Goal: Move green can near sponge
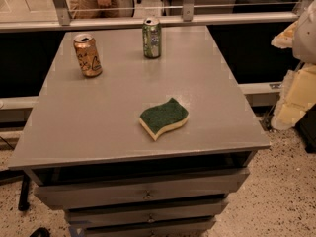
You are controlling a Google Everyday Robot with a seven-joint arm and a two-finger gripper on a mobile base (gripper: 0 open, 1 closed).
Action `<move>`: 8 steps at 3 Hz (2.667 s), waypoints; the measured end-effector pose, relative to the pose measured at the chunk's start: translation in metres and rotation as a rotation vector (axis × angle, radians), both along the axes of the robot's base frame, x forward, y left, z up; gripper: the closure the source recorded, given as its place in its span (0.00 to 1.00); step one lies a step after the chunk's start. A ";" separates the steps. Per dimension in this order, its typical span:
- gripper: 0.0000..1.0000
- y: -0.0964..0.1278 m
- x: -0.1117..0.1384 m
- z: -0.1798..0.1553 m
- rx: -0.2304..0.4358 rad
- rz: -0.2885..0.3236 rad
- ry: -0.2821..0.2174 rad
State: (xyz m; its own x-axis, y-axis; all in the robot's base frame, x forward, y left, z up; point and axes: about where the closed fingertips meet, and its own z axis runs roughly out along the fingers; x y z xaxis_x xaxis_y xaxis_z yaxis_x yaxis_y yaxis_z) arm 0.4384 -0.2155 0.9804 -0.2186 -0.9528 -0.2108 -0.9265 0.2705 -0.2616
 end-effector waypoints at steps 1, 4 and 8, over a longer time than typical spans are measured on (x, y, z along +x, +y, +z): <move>0.00 0.000 0.000 0.001 0.003 0.000 -0.004; 0.00 0.053 0.135 -0.031 0.385 0.010 -0.202; 0.00 0.173 0.340 -0.052 1.031 -0.116 -0.283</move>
Offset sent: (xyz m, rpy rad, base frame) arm 0.0540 0.0279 -0.0186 0.1948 -0.1129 0.0149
